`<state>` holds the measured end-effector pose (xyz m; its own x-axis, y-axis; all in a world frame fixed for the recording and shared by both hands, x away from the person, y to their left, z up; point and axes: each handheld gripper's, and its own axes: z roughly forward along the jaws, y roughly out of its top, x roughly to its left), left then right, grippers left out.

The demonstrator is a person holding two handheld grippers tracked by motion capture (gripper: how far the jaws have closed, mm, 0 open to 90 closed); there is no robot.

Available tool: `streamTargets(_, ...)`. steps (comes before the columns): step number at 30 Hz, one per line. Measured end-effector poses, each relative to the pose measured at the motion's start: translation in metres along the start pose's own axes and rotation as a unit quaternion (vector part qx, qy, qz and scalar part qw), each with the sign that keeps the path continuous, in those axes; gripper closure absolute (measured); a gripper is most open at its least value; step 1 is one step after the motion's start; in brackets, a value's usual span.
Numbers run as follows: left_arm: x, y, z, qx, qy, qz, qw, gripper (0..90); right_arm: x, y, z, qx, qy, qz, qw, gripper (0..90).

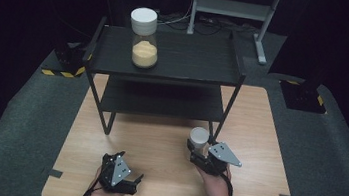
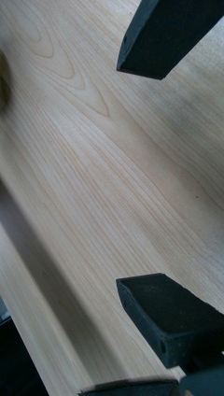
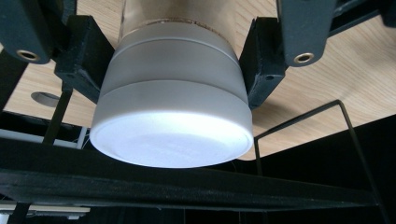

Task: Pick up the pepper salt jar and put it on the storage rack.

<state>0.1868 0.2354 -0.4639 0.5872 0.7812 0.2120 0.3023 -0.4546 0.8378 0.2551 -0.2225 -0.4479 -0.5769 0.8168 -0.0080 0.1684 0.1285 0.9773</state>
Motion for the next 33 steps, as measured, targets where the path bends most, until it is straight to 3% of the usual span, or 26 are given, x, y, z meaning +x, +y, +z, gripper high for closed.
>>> streamTargets(20,0.002,-0.001,-0.001,-0.003,0.0,-0.012,0.9999,0.6,0.009,0.011,-0.03,-0.019,0.012,-0.01,0.9997,33.8)
streamTargets(33,0.002,-0.001,-0.001,-0.002,-0.001,-0.01,0.9999,0.6,0.016,0.033,-0.051,-0.04,0.027,-0.015,0.9987,33.7)
